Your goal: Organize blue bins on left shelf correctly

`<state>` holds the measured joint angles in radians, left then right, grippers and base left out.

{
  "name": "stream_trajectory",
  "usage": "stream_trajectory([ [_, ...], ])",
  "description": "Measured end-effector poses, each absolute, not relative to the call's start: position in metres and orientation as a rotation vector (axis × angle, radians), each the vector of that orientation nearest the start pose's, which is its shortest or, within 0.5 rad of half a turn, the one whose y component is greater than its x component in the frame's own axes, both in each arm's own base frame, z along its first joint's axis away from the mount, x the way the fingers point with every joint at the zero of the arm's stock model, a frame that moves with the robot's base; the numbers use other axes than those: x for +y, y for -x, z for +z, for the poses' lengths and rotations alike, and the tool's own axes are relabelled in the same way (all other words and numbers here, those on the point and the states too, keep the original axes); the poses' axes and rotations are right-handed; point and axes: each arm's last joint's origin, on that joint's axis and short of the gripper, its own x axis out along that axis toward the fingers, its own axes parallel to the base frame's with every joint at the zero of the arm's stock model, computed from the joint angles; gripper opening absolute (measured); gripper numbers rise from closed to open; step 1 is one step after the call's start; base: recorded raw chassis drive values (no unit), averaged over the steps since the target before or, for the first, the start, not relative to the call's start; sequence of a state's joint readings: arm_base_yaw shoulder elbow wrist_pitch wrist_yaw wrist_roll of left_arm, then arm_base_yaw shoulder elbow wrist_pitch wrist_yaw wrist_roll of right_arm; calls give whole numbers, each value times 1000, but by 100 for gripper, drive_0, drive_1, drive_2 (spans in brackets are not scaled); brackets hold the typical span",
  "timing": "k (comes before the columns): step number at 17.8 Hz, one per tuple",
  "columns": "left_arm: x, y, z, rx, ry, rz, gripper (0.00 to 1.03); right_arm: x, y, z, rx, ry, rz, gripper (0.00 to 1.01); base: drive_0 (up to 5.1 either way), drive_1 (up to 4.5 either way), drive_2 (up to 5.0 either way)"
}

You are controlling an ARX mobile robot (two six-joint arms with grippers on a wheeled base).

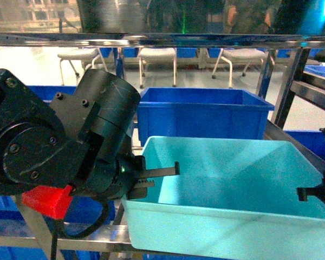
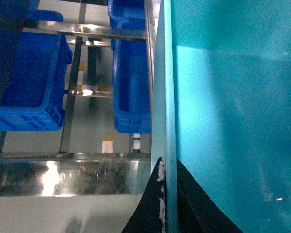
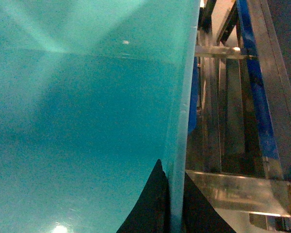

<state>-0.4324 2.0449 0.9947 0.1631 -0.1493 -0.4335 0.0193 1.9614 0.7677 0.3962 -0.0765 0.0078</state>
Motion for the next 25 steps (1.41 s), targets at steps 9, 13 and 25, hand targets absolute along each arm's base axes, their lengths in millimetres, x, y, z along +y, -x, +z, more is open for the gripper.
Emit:
stream_trajectory([
  [9,-155,-398,57,939,162,-30,2,11,-397,44,870,-41,116,2,0,0,0],
  [13,-155,-403,50,955,161,-27,2,14,-400,37,892,-37,118,2,0,0,0],
  [25,-152,-412,51,937,168,-9,28,14,-403,34,900,-19,135,2,0,0,0],
])
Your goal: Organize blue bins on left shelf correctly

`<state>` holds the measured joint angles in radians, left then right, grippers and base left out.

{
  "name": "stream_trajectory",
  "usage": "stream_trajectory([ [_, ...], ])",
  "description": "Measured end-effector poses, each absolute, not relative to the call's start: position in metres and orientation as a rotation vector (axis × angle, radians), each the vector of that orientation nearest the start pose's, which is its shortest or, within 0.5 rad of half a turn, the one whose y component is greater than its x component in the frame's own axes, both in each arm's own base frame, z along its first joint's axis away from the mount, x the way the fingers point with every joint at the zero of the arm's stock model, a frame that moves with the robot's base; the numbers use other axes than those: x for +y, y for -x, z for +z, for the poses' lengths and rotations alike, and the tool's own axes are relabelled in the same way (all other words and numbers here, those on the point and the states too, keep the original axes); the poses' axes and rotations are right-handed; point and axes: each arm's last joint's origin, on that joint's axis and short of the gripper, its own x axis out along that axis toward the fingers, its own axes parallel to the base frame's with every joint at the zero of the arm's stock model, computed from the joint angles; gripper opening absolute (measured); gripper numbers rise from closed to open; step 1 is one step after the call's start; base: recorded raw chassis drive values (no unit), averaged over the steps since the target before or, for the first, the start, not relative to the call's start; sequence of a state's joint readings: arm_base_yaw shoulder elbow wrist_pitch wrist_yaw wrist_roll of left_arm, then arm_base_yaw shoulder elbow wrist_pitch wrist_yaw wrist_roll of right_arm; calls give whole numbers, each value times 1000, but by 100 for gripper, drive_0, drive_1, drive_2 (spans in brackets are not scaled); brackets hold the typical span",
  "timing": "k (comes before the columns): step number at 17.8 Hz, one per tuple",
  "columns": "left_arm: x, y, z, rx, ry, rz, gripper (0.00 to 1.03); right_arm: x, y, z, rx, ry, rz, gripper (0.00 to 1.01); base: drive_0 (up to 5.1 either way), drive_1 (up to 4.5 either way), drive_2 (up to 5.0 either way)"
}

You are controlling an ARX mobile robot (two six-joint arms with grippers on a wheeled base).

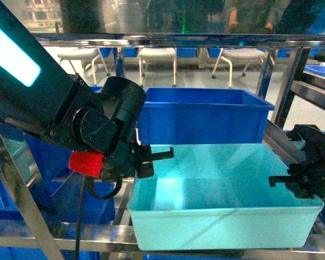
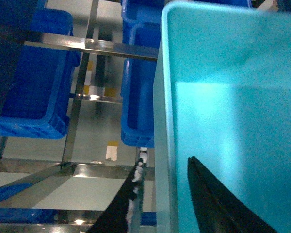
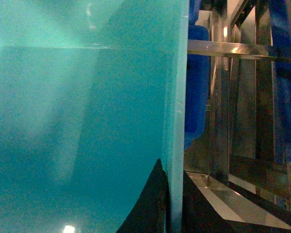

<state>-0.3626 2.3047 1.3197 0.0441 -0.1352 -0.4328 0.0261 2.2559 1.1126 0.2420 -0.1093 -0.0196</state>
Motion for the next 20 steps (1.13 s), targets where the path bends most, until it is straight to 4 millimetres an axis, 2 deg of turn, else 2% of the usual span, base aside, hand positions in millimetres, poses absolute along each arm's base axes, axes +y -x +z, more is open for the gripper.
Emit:
stream_trajectory([
  [5,-151,-413,51,933,170,-4,65,14,-403,34,898,7,144,40,0,0,0],
  [7,-151,-413,51,933,170,-4,89,14,-404,35,891,7,143,62,0,0,0],
  [8,-151,-413,51,933,170,-4,96,14,-404,35,888,7,144,71,0,0,0],
  [10,-151,-413,51,934,170,-4,98,14,-404,35,888,7,144,93,0,0,0],
  [11,-151,-413,51,932,172,-4,98,14,-404,35,885,6,145,100,0,0,0],
  [12,-153,-413,52,921,182,-20,98,14,-405,36,855,12,149,97,0,0,0],
  [14,-151,-402,58,889,191,-33,98,17,-399,39,771,31,162,98,0,0,0],
  [18,-153,-386,82,789,217,-67,98,22,-392,58,586,2,247,98,0,0,0],
  [20,-153,-370,80,813,209,-79,98,28,-381,62,497,-6,307,98,0,0,0],
])
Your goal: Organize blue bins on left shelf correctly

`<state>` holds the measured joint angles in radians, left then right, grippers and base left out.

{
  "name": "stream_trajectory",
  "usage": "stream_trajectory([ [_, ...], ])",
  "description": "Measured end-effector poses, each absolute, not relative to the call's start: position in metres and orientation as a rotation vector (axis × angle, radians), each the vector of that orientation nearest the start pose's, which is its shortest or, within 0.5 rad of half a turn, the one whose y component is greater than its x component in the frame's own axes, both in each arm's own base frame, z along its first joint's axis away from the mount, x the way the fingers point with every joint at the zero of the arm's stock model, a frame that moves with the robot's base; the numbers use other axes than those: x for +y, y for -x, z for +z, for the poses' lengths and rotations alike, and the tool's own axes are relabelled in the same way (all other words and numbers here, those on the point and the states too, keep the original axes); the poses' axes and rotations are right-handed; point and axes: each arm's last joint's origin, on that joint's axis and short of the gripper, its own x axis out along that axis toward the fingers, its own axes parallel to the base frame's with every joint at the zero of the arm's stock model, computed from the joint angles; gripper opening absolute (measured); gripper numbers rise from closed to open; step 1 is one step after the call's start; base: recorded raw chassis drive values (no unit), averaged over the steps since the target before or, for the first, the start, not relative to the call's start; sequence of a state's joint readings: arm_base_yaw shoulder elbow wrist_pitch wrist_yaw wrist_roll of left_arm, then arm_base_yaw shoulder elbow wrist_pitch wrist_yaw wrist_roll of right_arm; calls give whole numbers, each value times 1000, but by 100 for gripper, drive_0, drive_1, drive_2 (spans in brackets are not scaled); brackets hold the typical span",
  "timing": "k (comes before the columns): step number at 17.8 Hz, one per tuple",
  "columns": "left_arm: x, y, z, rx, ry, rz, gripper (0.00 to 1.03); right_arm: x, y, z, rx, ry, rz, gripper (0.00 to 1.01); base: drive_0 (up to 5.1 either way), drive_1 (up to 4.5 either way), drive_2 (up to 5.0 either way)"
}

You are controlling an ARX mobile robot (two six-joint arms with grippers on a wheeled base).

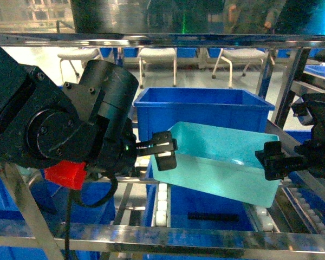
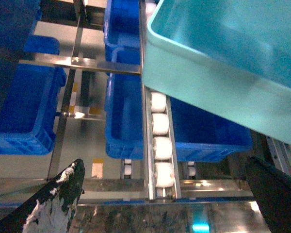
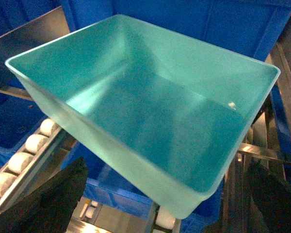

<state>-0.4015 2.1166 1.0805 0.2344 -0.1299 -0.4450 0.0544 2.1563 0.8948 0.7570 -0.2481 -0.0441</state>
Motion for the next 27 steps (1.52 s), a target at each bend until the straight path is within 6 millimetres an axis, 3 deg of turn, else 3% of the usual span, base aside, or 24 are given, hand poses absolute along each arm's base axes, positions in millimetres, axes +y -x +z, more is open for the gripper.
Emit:
stream_trajectory([
  [2,-152,-358,78,830,203,-84,98,32,-371,65,480,-7,330,98,0,0,0],
  [6,-146,-323,101,791,230,-100,98,34,-333,83,430,-10,352,98,0,0,0],
  [9,-142,-301,98,832,229,-92,98,25,-302,78,480,-38,327,98,0,0,0],
  [12,-144,-290,107,812,223,-106,98,19,-276,76,501,-42,303,98,0,0,0],
  [26,-145,-288,110,803,220,-108,98,20,-273,75,505,-56,304,98,0,0,0],
  [27,-146,-289,106,666,205,-109,94,22,-272,71,422,-26,242,93,0,0,0],
])
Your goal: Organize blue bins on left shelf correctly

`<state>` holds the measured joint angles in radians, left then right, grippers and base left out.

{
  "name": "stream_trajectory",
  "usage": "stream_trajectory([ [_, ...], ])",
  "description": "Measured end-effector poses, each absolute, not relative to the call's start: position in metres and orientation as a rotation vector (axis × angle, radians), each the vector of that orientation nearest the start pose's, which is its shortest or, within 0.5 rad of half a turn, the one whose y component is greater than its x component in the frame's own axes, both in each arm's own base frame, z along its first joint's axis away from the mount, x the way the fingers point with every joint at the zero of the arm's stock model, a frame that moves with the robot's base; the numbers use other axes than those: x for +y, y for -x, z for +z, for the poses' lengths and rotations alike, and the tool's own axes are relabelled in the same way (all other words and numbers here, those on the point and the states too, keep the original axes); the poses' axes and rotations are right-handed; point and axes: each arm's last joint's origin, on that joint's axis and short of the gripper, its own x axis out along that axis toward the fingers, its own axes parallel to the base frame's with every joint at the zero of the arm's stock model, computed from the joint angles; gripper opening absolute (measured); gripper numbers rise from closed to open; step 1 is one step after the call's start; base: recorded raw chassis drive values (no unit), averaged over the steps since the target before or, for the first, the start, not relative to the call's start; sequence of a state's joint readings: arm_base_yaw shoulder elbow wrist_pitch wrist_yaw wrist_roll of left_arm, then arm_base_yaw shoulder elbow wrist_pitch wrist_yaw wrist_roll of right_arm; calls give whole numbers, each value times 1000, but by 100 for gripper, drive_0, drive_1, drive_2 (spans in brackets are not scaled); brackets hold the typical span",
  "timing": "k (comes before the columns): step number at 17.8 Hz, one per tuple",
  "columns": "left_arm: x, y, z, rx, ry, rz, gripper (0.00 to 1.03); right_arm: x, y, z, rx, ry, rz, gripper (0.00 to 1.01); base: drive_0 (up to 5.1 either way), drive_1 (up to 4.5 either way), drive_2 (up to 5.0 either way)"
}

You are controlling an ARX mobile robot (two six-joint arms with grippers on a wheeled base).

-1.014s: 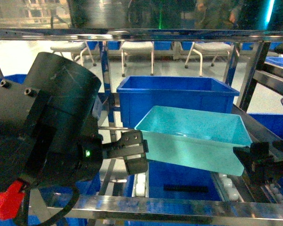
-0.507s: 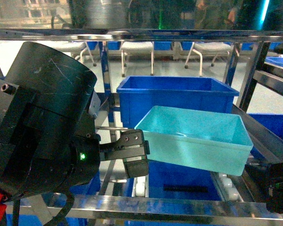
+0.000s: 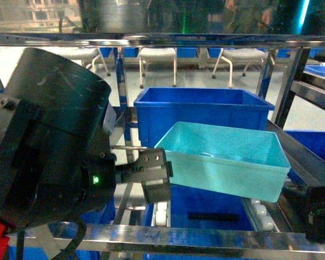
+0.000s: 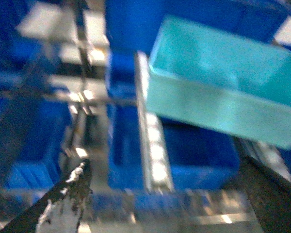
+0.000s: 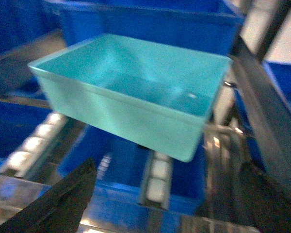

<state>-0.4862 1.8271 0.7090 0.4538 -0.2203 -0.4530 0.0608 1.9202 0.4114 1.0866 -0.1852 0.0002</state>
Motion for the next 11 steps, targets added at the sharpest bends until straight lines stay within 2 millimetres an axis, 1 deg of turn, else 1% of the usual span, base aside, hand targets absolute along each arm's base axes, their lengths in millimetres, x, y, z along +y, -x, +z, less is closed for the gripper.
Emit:
stream_trajectory([
  [1,-131,-278,88,445,101,-37,80,19,-261,55,421,7,104,80,0,0,0],
  [2,-105,-254,77,406,10,1,69,14,-230,44,500,27,22,67,0,0,0],
  [3,-81,-240,87,304,-16,37,57,10,-218,53,477,26,2,56,0,0,0],
  [4,-70,-234,122,109,23,22,42,4,-218,78,344,5,11,42,0,0,0],
  [5,-67,-231,130,70,25,7,37,2,-216,87,303,2,8,34,0,0,0],
  [6,-57,-218,133,66,10,-2,24,1,-206,92,286,1,1,23,0,0,0],
  [7,-47,-205,126,111,-9,3,11,1,-194,96,277,1,0,11,0,0,0],
  [8,-40,-197,130,89,-2,5,1,0,-188,107,218,3,-3,2,0,0,0],
  [9,-35,-192,143,17,13,4,2,0,-185,118,146,1,-2,2,0,0,0],
  [10,-30,-186,148,2,17,4,2,0,-179,129,74,1,1,2,0,0,0],
  [11,-26,-180,146,22,13,7,2,0,-174,134,38,1,0,2,0,0,0],
])
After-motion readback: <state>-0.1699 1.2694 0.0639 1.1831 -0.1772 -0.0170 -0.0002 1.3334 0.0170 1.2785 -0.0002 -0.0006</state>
